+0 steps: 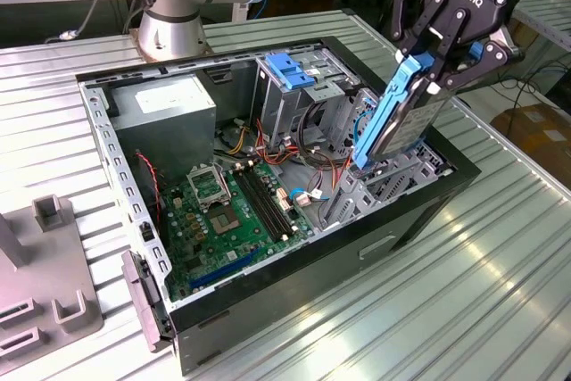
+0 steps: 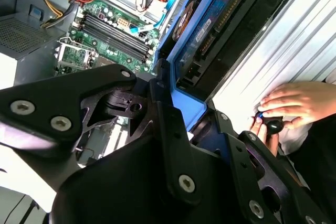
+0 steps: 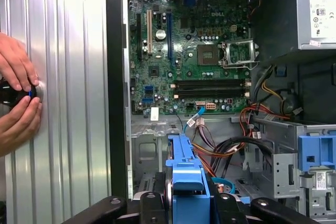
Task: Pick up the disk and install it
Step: 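Insert the disk into the insertion slot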
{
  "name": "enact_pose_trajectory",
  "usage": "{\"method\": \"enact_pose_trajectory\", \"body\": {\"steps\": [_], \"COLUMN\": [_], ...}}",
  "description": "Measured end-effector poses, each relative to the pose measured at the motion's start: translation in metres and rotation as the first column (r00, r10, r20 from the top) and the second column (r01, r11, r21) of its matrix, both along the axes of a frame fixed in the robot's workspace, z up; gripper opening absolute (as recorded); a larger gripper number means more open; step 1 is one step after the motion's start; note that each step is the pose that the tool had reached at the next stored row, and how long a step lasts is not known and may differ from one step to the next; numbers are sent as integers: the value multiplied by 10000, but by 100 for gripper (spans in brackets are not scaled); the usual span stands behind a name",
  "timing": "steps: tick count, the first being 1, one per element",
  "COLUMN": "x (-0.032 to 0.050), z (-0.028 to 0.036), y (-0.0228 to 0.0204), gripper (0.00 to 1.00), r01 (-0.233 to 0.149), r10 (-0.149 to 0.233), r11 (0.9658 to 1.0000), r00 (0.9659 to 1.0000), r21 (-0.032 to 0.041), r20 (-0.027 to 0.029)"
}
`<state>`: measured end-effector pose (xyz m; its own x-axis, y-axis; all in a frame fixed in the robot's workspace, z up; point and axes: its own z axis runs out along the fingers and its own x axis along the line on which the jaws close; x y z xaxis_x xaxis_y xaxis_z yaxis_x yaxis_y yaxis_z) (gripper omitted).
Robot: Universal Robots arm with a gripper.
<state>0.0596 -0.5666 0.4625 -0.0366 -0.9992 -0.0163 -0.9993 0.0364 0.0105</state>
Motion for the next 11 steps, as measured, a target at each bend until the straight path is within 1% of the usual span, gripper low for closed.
{"method": "enact_pose_trajectory", "body": {"steps": [1, 8, 11], "x": [13, 35, 48], "z": [-8, -58, -77], "y": [0, -9, -21], "gripper": [37, 37, 37], "r01": [1, -9, -7], "r10": [-1, 9, 7], "r11": [10000, 10000, 10000], "r00": [10000, 10000, 10000], "r21": [3, 2, 1], "r20": [0, 0, 0]}}
